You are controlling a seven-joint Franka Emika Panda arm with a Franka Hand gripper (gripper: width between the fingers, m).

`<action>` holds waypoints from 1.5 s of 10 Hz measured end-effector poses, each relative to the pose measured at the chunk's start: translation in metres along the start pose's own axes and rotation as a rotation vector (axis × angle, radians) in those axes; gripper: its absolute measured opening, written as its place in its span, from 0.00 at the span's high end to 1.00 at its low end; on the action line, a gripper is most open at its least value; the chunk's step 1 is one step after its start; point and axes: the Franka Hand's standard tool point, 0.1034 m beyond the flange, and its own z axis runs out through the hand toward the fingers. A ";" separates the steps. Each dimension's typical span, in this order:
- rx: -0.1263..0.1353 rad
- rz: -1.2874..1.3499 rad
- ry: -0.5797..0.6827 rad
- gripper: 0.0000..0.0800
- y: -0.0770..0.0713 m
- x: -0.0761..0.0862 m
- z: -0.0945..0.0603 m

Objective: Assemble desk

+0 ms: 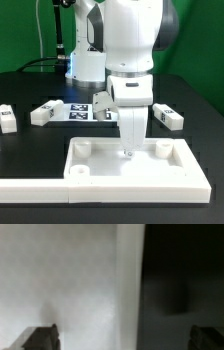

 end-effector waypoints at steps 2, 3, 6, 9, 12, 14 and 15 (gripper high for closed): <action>0.011 0.121 -0.026 0.19 -0.002 0.012 -0.022; 0.001 0.181 -0.032 0.19 -0.004 0.023 -0.034; -0.032 0.363 -0.032 0.19 -0.014 0.065 -0.057; -0.056 0.531 -0.001 0.19 -0.014 0.076 -0.054; -0.053 0.640 0.002 0.19 -0.017 0.084 -0.053; -0.053 0.640 0.002 0.19 -0.017 0.084 -0.053; -0.053 0.640 0.002 0.19 -0.017 0.084 -0.053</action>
Offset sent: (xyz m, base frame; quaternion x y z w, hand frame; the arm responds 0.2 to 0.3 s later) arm -0.0228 0.0309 0.0359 0.0012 -0.0594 0.0770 0.9953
